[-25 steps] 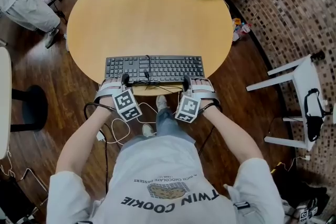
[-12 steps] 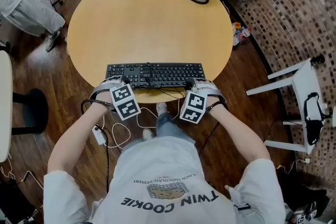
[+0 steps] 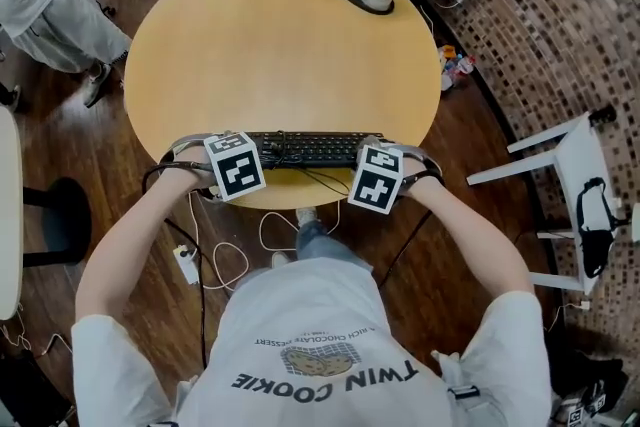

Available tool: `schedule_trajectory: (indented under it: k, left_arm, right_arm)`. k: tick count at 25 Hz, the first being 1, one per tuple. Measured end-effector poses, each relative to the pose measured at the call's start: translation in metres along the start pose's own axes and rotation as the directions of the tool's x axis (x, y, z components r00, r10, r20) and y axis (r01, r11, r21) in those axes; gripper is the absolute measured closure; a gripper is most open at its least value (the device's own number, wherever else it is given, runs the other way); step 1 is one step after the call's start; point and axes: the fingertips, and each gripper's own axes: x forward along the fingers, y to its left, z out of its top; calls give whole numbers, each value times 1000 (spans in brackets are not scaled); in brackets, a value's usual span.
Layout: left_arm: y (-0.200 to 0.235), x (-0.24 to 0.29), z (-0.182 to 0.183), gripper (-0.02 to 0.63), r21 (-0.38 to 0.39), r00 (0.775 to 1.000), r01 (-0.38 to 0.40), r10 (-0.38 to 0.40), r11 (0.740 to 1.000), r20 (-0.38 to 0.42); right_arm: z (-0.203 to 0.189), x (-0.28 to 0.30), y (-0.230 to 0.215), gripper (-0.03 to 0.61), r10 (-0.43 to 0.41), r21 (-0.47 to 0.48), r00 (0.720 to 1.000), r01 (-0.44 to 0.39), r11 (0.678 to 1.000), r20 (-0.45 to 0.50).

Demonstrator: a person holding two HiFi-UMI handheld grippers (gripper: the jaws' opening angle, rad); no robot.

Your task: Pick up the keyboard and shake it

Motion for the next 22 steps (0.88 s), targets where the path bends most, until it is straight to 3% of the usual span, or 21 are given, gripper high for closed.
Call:
schedule_trajectory:
  k: [6,13,16,22]
  left_arm:
    - [24,-15,6,515,11,995,89,-88,996,-37]
    - [63,-31,20,534,19,996,76,-75,997,-48]
    - [74,-32,21,532,17,994,96,-95,995,-48]
    - [101,-41,27,532,40,993,115,-113,993,-40]
  right_arm:
    - [4,-16,-17,472,147,70,989,-148,986,19]
    - [-5,-27,-42,472,255,193,966,-257,947,33]
    - [-4,-27,-49,472,338,237,940,-341,910,54]
    - [1,-30,-68,474,508,283,857,-509,813,82]
